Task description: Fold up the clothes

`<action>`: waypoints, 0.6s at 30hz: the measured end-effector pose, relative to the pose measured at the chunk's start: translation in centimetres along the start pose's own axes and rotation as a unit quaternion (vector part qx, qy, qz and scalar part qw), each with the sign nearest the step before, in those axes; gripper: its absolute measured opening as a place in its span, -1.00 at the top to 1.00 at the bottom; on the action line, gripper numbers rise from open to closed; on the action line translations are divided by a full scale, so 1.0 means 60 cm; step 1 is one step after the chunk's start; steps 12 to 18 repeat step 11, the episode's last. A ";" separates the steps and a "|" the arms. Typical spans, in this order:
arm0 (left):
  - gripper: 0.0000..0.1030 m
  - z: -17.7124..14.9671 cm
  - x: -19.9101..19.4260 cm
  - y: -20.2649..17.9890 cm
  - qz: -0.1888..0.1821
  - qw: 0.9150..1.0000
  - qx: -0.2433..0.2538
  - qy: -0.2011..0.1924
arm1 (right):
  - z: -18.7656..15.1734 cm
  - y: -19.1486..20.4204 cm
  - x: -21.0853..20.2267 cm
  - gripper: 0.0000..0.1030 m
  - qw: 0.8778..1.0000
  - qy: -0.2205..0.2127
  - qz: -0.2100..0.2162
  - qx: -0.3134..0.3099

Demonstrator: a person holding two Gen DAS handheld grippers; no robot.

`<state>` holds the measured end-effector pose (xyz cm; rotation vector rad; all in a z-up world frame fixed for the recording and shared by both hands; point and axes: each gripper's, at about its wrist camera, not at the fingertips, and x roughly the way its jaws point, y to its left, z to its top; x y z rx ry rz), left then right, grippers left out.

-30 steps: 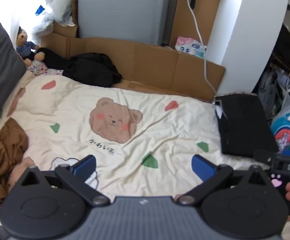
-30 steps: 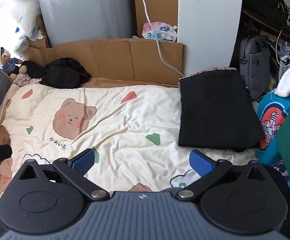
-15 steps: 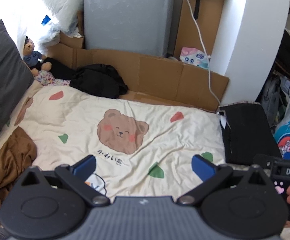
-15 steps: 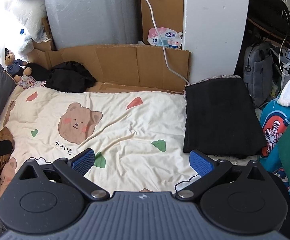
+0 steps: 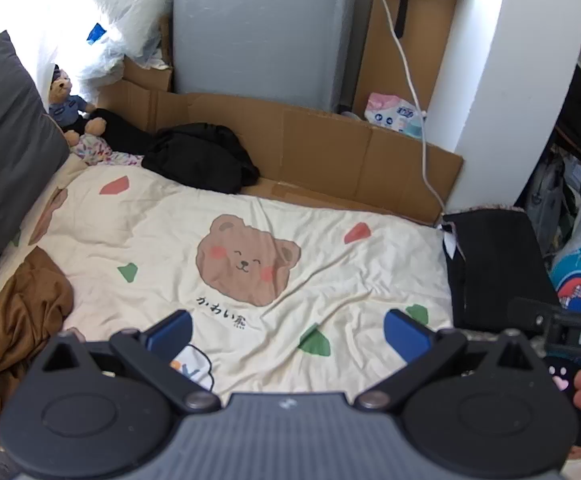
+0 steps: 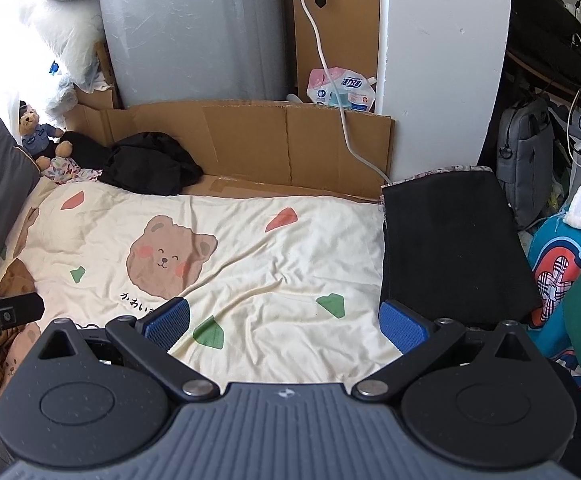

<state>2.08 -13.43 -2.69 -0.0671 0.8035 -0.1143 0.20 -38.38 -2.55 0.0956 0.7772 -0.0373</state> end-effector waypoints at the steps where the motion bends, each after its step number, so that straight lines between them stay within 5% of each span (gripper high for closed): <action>1: -1.00 -0.001 0.002 -0.001 0.001 1.000 0.003 0.003 | 0.000 0.001 0.000 -1.00 1.000 0.000 0.001 0.000; 18: -1.00 -0.008 0.007 -0.011 0.000 1.000 0.013 0.008 | -0.006 0.018 0.009 -1.00 1.000 0.004 0.008 -0.002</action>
